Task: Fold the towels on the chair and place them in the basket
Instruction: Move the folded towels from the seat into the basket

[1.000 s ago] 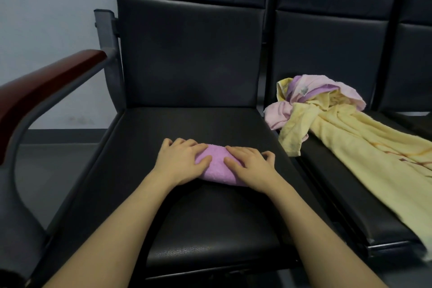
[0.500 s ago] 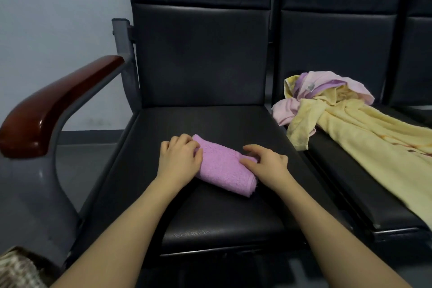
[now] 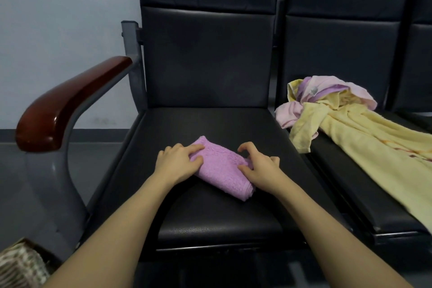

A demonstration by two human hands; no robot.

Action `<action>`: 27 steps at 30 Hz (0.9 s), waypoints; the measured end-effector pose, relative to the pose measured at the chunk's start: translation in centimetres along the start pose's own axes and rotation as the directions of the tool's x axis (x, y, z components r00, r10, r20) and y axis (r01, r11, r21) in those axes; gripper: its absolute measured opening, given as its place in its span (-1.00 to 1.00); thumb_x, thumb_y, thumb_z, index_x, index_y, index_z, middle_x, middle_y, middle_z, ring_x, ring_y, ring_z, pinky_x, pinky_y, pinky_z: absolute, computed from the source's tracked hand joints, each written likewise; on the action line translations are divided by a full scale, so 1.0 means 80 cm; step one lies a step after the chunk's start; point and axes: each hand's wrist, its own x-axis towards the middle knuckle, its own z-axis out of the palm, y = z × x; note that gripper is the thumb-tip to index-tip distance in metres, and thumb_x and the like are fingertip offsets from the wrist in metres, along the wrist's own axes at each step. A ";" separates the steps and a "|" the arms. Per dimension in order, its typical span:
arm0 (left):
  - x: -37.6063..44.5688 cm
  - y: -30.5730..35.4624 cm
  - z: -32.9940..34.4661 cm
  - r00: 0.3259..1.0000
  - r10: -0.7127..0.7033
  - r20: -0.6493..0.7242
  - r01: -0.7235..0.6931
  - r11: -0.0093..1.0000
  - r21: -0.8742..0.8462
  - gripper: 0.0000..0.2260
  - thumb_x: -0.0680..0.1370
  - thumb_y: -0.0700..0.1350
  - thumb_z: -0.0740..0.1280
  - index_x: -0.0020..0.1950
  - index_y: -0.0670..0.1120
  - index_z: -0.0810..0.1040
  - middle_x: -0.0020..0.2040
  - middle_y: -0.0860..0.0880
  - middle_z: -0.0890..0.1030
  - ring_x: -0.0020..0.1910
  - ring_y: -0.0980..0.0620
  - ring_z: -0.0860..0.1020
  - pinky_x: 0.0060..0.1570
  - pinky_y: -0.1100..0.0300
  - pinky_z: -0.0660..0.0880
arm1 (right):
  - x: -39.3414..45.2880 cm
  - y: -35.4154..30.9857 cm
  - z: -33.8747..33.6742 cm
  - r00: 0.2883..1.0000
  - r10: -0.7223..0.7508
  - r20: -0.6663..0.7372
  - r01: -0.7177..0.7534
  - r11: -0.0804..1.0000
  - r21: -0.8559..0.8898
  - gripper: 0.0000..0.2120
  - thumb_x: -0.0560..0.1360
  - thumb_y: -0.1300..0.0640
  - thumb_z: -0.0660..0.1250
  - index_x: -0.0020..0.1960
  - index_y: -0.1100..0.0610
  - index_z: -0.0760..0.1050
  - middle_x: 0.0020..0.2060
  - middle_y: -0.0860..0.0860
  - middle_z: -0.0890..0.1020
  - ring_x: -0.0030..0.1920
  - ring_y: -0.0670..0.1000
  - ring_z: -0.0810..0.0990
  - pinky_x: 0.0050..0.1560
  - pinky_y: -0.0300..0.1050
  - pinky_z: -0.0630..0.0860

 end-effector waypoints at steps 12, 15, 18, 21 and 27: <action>-0.026 0.001 -0.013 0.999 0.032 -0.042 -0.041 0.975 -0.217 -0.64 0.56 0.00 0.24 0.35 0.24 0.38 0.04 0.00 0.36 -0.03 -0.03 0.50 0.05 0.06 0.49 | -0.032 -0.015 0.000 0.996 -0.092 -0.008 0.092 0.981 0.173 -0.79 0.56 0.16 0.23 0.04 -0.12 0.27 -0.15 -0.10 0.51 -0.13 -0.03 0.53 0.18 0.07 0.43; -0.040 -0.002 -0.034 0.987 0.024 -0.160 -0.066 0.963 -0.263 -0.63 0.56 -0.03 0.27 0.35 0.22 0.40 0.07 0.00 0.35 -0.03 0.01 0.48 0.05 0.10 0.49 | -0.043 -0.031 -0.004 0.987 -0.139 -0.075 0.155 0.949 0.276 -0.83 0.57 0.15 0.25 0.00 -0.11 0.33 -0.16 -0.06 0.54 -0.13 -0.01 0.56 0.07 0.07 0.54; -0.056 -0.002 -0.065 0.950 0.008 -0.312 -0.101 0.954 -0.282 -0.65 0.58 -0.04 0.26 0.35 0.19 0.42 0.07 0.00 0.34 -0.05 0.04 0.46 -0.01 0.16 0.46 | -0.046 -0.057 -0.014 0.965 -0.205 -0.162 0.251 0.902 0.350 -0.86 0.58 0.16 0.25 -0.01 -0.08 0.38 -0.18 0.02 0.55 -0.18 0.00 0.57 -0.05 -0.02 0.58; -0.071 0.001 -0.100 0.905 -0.028 -0.424 -0.105 0.953 -0.285 -0.66 0.59 -0.06 0.25 0.35 0.16 0.44 0.07 -0.01 0.33 -0.05 0.03 0.45 0.01 0.13 0.47 | -0.044 -0.089 -0.024 0.926 -0.293 -0.236 0.364 0.856 0.368 -0.81 0.58 0.20 0.26 -0.02 -0.11 0.41 -0.16 -0.03 0.53 -0.20 -0.17 0.52 -0.20 -0.22 0.53; -0.121 -0.031 -0.175 0.801 -0.122 -0.586 -0.040 0.966 -0.257 -0.67 0.57 -0.12 0.27 0.32 0.11 0.49 0.07 -0.02 0.31 0.01 -0.03 0.45 0.13 0.10 0.44 | -0.029 -0.170 -0.031 0.815 -0.495 -0.301 0.576 0.744 0.338 -0.77 0.57 0.22 0.26 0.10 -0.08 0.52 0.05 -0.02 0.55 0.04 -0.13 0.53 0.02 -0.28 0.48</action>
